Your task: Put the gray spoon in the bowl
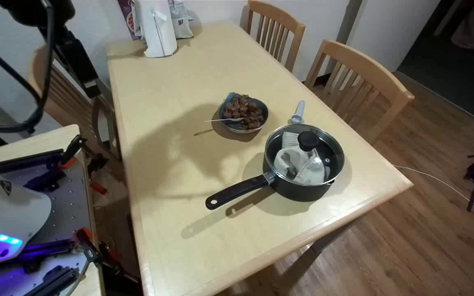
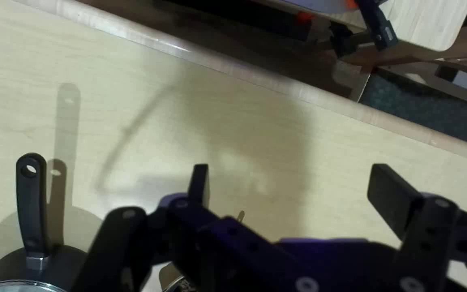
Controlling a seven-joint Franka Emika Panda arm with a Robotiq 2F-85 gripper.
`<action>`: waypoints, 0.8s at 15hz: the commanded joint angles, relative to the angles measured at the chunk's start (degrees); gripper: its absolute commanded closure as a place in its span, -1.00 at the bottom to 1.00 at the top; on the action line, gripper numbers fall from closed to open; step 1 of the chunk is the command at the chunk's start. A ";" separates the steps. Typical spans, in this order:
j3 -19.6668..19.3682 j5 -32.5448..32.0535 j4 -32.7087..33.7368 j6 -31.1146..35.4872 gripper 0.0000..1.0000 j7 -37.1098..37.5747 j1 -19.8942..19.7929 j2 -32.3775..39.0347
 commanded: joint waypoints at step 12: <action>-0.10 0.61 0.10 0.58 -1.00 -0.76 0.01 0.35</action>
